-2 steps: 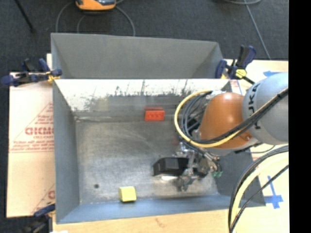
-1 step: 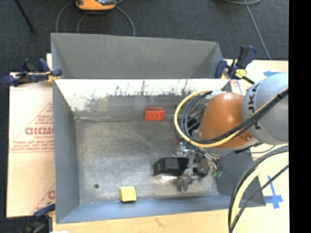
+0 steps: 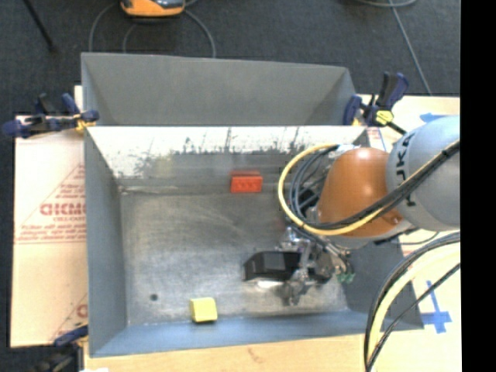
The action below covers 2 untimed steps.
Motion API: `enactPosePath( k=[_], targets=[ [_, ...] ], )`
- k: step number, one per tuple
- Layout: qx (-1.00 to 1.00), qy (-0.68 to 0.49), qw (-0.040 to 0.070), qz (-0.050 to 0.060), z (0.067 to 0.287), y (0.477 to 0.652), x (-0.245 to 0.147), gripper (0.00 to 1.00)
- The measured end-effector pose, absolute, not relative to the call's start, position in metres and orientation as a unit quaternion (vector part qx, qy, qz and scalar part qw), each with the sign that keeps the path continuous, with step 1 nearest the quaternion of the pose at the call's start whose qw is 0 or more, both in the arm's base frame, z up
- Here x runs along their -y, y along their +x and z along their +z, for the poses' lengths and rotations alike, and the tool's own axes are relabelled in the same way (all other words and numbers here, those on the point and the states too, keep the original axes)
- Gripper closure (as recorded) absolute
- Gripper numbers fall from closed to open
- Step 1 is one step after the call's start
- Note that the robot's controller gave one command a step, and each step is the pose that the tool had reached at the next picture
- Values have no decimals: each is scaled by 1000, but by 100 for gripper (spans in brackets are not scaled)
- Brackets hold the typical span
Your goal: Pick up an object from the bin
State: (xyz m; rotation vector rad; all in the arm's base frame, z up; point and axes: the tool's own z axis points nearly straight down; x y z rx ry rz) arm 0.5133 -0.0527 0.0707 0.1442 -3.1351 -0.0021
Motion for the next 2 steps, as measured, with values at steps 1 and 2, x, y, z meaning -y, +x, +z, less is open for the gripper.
enactPosePath(
  k=[1,2],
  targets=[
    [999,46,2,-1,73,513,53,100],
    [999,45,4,-1,86,510,53,100]
  ],
)
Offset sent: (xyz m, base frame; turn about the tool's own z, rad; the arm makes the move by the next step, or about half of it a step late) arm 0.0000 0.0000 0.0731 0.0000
